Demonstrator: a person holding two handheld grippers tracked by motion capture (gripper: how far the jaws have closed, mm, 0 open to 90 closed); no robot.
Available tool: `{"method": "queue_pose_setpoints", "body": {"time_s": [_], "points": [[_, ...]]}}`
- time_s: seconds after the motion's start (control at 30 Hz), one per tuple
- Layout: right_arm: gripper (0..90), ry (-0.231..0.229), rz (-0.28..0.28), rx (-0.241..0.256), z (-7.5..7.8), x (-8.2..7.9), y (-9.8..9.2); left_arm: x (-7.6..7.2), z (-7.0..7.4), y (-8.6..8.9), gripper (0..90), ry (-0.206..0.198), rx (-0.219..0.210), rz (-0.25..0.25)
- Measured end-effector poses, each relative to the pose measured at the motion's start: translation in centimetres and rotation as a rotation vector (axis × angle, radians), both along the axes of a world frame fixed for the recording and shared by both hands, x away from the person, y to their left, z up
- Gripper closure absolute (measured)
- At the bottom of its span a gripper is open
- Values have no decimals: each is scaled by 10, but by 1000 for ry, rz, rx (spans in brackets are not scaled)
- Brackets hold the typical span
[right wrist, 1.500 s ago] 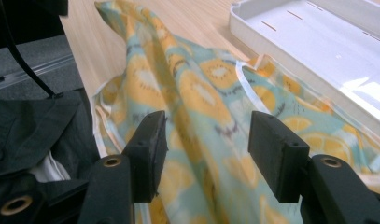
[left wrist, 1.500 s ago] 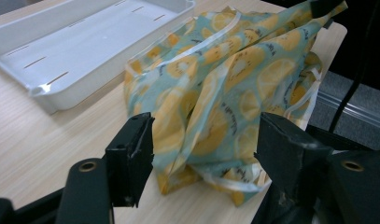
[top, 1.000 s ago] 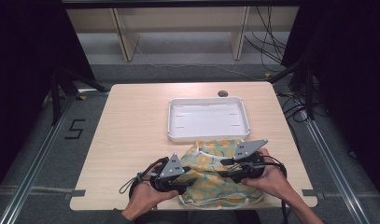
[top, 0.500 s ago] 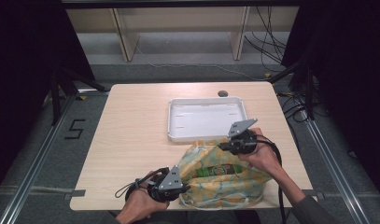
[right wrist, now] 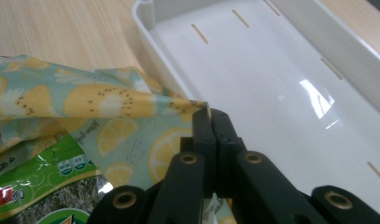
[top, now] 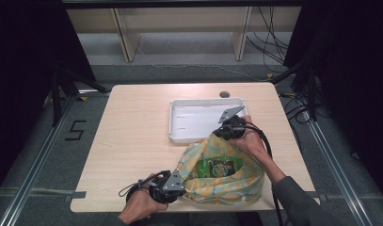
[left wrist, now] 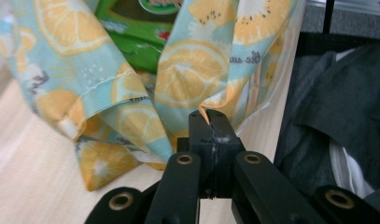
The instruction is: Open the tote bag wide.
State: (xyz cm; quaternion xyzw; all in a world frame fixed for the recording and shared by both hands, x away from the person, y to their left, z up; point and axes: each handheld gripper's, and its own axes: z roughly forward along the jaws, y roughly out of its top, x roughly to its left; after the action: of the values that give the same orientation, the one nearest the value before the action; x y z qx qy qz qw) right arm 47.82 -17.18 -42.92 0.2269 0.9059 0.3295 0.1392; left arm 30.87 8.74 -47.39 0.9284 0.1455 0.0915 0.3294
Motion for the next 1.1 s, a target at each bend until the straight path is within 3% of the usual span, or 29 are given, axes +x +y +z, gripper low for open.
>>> {"method": "queue_pose_setpoints", "body": {"time_s": [0.17, 0.2, 0.27, 0.3, 0.33, 0.37, 0.4, 0.43, 0.53, 0.6, 0.7, 0.83, 0.93, 1.0, 1.1], "points": [[900, 34, -20, -36, -14, -1, 4, 3, -5, -5, 877, 19, 14, -8], [898, 11, 2, -34, -16, 1, 3, 4, -4, -4, 849, 31, 13, -13], [828, 36, -2, -2, -12, -3, 0, 4, 2, -1, 765, 34, 10, -20], [811, 52, -24, 18, -9, -6, -1, 3, 8, 2, 737, 32, -8, -18], [771, 25, -28, 35, -3, -10, -4, 3, 11, 3, 694, 33, -25, -11], [742, 23, -23, 47, 2, -13, -6, 1, 17, 2, 656, 38, -96, 35], [697, 4, -12, 69, 9, -19, -10, 1, 22, 3, 596, 32, -110, 45], [667, 27, -20, 92, 14, -24, -11, 1, 30, 3, 575, 26, -145, 62], [613, 16, 30, 148, 32, -43, -21, 5, 48, 5, 506, -5, -202, 79], [594, 21, 50, 174, 43, -61, -28, 8, 58, 5, 485, -18, -212, 96], [579, 39, 92, 197, 47, -80, -35, 19, 66, 4, 465, -39, -212, 147], [558, 69, 120, 186, 40, -103, -41, 43, 60, -4, 444, -60, -154, 211], [558, 90, 131, 162, 29, -115, -46, 59, 52, -14, 427, -59, -116, 196], [562, 101, 144, 147, 21, -120, -48, 68, 48, -20, 421, -36, -124, 221], [568, 133, 156, 115, 8, -126, -49, 83, 44, -31, 419, 13, -128, 206]]}}
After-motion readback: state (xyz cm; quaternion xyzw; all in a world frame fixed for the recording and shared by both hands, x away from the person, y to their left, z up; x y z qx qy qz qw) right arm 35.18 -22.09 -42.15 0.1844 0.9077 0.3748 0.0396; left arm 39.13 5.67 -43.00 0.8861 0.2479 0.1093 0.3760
